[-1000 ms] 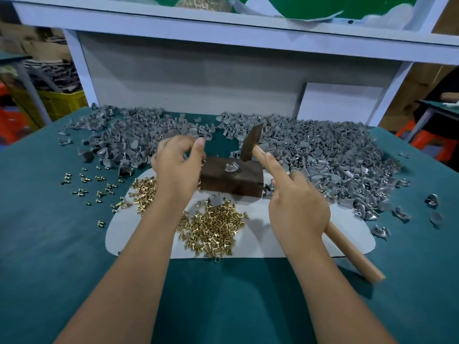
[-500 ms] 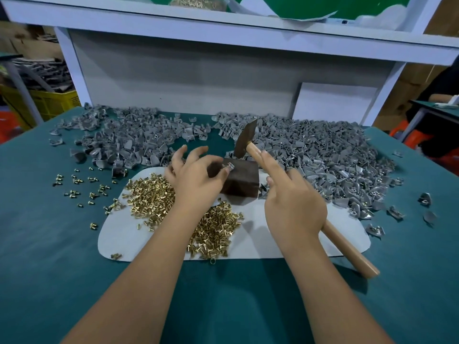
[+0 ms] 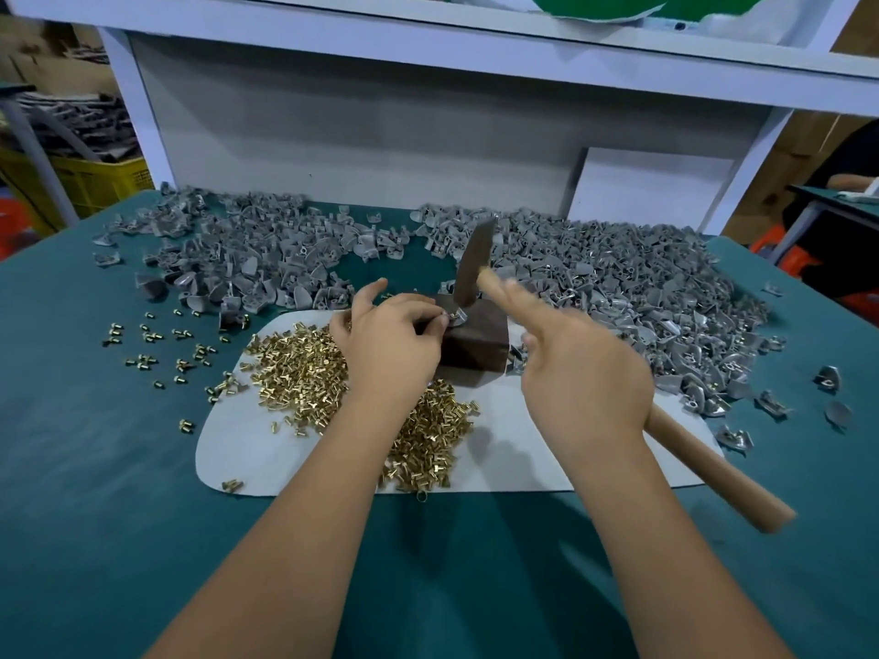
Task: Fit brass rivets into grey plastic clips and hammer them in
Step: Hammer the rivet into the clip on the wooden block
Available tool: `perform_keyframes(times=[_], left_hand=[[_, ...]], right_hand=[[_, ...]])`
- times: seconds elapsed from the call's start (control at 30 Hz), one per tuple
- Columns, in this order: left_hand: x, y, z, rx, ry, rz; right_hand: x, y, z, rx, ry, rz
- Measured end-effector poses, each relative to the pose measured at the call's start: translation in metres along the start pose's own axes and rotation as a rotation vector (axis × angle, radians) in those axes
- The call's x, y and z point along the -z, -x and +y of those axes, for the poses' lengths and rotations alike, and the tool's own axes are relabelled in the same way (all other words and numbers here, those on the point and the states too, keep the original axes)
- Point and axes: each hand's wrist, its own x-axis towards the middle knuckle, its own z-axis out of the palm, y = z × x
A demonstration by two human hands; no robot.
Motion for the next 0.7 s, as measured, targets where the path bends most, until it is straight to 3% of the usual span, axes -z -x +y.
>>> perform_keyframes(times=[0.07, 0.23, 0.33, 0.5, 0.63, 0.7], left_hand=[[0.0, 0.001, -0.001, 0.02, -0.005, -0.016], [-0.003, 0.001, -0.003, 0.024, 0.026, 0.019], [-0.003, 0.001, -0.003, 0.047, 0.031, 0.01], [-0.004, 0.002, -0.002, 0.05, 0.024, 0.048], [-0.004, 0.004, -0.003, 0.027, 0.007, 0.049], [-0.004, 0.004, -0.002, 0.031, -0.009, 0.047]], right_hand=[[-0.002, -0.004, 0.002, -0.019, 0.003, -0.05], [0.001, -0.001, -0.004, -0.021, -0.03, 0.055], [-0.001, 0.002, -0.001, -0.003, -0.006, -0.05], [0.005, 0.005, -0.006, -0.059, -0.081, 0.073], [0.002, 0.008, -0.002, 0.001, 0.004, -0.067], [0.004, 0.008, -0.004, -0.019, 0.003, -0.042]])
